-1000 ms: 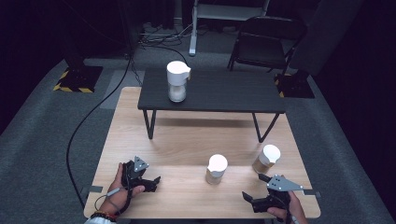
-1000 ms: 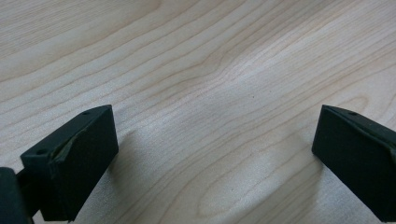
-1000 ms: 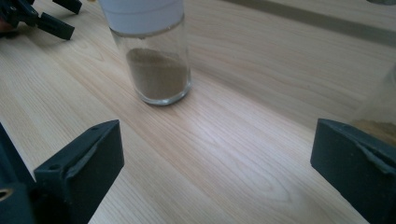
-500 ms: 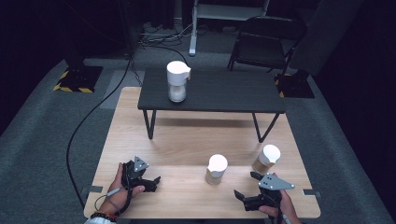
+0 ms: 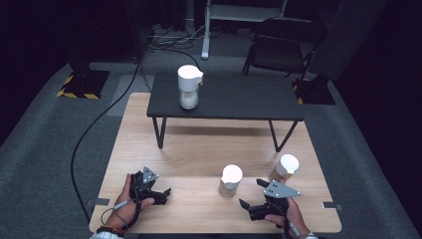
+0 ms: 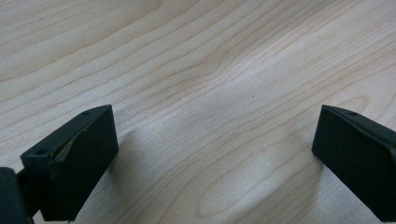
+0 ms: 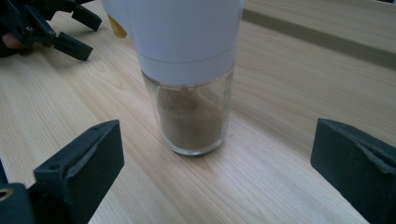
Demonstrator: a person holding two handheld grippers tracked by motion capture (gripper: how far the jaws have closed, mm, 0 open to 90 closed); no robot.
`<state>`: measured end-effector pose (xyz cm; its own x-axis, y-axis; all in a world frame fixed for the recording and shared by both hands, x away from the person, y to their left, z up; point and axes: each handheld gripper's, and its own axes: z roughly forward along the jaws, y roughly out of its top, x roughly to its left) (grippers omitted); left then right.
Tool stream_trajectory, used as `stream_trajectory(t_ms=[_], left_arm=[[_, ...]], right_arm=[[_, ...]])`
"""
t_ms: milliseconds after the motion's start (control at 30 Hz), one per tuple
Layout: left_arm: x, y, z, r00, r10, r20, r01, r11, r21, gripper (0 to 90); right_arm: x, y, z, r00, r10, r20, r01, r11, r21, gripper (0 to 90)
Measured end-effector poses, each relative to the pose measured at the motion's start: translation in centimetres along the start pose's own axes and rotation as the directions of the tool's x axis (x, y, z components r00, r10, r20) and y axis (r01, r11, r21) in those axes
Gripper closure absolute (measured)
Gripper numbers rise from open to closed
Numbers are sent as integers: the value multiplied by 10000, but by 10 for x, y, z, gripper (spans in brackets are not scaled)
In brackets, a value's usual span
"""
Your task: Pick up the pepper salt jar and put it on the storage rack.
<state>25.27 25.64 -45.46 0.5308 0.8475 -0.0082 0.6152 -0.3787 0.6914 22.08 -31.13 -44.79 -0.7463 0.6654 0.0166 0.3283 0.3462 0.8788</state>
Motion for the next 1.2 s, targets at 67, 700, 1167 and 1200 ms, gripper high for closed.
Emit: stream_trajectory(t_ms=[67, 700, 1167, 1200], left_arm=[[0, 0, 0, 10000, 4, 4, -4, 10000, -5, 1], [0, 0, 0, 10000, 3, 6, -3, 10000, -2, 1], [0, 0, 0, 10000, 3, 5, -3, 10000, -4, 1], [0, 0, 0, 10000, 3, 5, -3, 10000, -5, 1]], right_arm=[[0, 1, 4, 10000, 18, 10, -18, 10000, -3, 23], [5, 15, 31, 9991, -226, -360, 226, 9997, -3, 23], [8, 18, 46, 9990, 44, -452, -47, 10000, -55, 42], [8, 18, 47, 9990, 74, -443, -77, 9999, -66, 43]])
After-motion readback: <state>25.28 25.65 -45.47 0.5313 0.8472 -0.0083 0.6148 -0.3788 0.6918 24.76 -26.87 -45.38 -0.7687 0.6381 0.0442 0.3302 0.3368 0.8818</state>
